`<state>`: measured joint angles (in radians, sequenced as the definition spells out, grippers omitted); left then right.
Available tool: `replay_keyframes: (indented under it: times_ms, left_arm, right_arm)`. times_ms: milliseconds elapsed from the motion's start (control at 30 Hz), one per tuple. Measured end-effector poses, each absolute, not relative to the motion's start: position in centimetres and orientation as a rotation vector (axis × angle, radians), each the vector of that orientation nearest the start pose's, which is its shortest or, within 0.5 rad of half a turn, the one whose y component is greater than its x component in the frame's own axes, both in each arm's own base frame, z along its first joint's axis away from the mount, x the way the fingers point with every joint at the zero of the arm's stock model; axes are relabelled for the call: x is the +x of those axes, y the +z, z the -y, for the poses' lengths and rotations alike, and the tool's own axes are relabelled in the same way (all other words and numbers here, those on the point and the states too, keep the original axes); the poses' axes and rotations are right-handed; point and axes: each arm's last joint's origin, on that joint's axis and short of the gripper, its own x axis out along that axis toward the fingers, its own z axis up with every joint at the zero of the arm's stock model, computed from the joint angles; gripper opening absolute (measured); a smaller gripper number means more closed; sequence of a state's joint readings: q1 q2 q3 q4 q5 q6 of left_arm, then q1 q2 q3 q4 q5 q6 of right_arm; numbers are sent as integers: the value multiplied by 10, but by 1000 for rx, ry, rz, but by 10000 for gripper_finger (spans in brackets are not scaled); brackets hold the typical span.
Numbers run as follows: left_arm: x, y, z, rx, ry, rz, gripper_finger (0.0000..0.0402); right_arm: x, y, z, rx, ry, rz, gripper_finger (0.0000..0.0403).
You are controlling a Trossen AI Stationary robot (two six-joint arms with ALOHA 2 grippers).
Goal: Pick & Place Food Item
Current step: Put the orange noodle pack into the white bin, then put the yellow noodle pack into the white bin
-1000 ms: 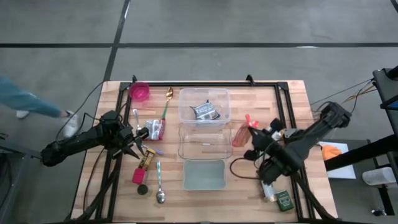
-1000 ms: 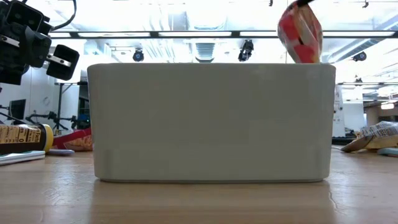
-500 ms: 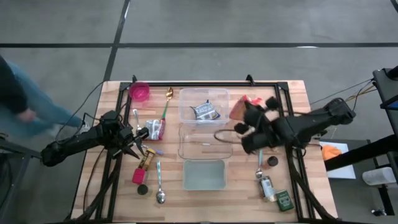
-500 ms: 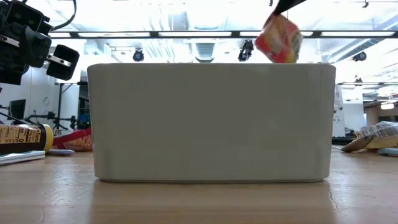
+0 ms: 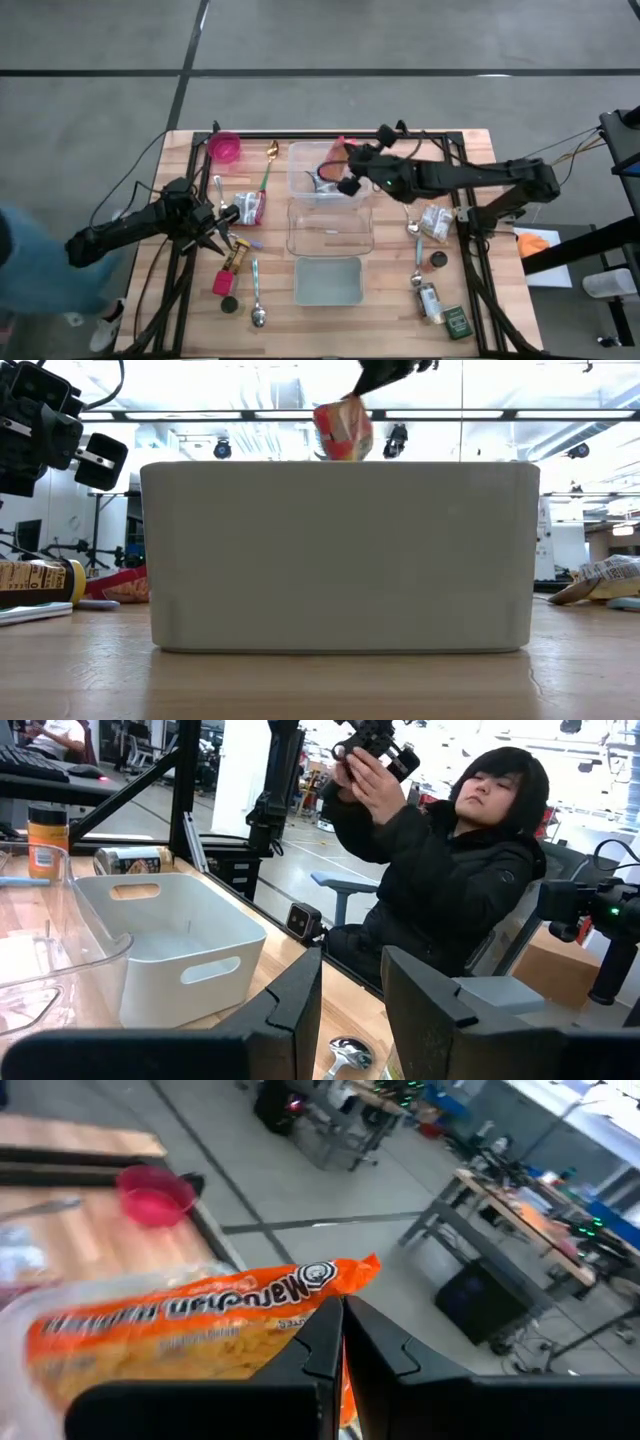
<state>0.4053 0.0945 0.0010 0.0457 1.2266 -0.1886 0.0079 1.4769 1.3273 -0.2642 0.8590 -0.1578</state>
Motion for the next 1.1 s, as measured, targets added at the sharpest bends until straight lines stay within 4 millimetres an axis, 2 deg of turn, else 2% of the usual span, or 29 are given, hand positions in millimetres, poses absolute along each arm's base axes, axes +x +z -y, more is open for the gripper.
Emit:
replay_keyframes:
  times_ms: [133,233,367,467,900,1000,1100]
  left_arm:
    - [88,162,-8,-213,-817,-110,111]
    - [88,162,-8,-213,-816,-111,111]
    - [88,162,-8,-213,-816,-111,111]
    - [88,162,-8,-213,-817,-111,111]
    - [88,162,-8,-213,-817,-111,111]
    - [88,162,-8,-213,-817,-111,111]
    - [88,162,-8,-213,-817,-110,111]
  right_arm:
    - [342,340,45,-274,-889,-437,11]
    - [354,320,61,-224,-900,-470,11]
    - [368,292,68,-219,-899,-544,11]
    - [373,282,69,-226,-894,-570,11]
    - [370,287,61,-210,-882,-546,17]
    - [369,286,57,-227,-870,-555,45]
    - [367,288,56,-228,-866,-550,93]
